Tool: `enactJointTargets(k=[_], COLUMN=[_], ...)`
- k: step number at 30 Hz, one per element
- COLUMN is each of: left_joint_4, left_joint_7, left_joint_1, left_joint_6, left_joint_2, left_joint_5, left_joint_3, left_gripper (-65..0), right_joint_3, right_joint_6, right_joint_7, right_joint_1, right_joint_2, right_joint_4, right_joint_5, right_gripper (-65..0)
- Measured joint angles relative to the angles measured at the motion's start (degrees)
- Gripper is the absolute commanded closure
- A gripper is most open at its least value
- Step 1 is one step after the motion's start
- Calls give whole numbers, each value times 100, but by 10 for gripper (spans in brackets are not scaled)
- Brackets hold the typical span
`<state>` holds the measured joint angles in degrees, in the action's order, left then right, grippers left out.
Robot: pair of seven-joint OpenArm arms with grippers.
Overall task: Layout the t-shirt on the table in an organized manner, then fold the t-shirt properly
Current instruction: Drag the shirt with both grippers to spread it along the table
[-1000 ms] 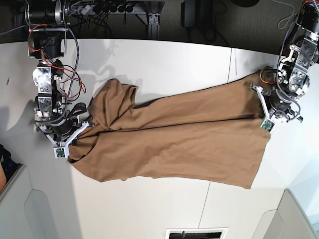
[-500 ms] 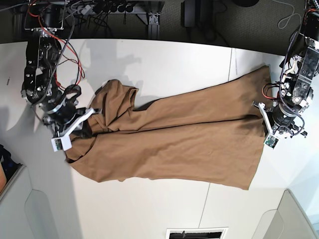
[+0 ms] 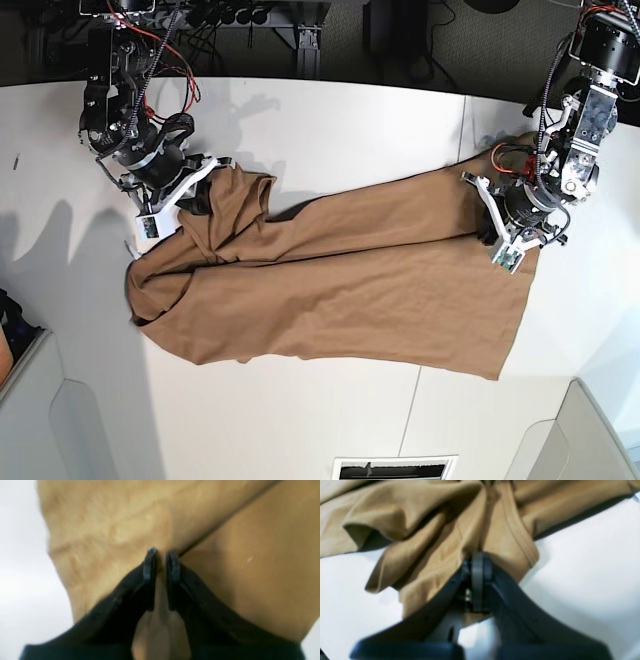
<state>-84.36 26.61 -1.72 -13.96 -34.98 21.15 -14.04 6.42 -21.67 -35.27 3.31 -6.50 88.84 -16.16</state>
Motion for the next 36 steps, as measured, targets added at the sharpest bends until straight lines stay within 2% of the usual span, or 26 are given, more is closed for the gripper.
enactJointTargets(k=[5,9,12,14,18,23,24,26,28,31,36], left_joint_4=[308,391,424,428,439,442,407,273,105,-219,-378], left_joint_7=[-129,-157,-289,-356,-374,-190,-118,-44,4,15,109], left_joint_1=[59,59,55,44,55,175,188,175,162,149,157], left_joint_6=[0,205,363,365,363,70,59,57,31,-7,-4], left_joint_2=[4,-61,-175,-201,-201,-234,-234,-234,-232,-225,-232], left_joint_5=[-319,-603,-719,-719,-728,-765,-767,-769,-684,-509,-415], left_joint_3=[20,20,17,17,17,20,20,17,17,7,7], left_gripper=[-91,-91,-91,-91,-96,-150,-151,-151,-151,-159,-276], right_joint_3=[0,164,376,457,619,868,892,922,938,946,946], right_joint_6=[4,9,-17,-98,-151,-146,-120,192,420,564,651], right_joint_7=[-81,-157,-254,-428,-435,-446,-420,-422,-413,-151,-20], right_joint_1=[101,505,798,859,931,922,920,920,922,922,669], right_joint_2=[-136,-365,-398,-393,-380,-382,-380,-378,-380,-380,-380], right_joint_4=[39,459,802,999,1449,1902,1921,1915,1864,1652,1058], right_joint_5=[122,-7,-190,-319,-555,-544,-546,-535,-319,-136,-101], right_gripper=[0,0,0,0,0,-3,-76,-216,-299,-311,-311])
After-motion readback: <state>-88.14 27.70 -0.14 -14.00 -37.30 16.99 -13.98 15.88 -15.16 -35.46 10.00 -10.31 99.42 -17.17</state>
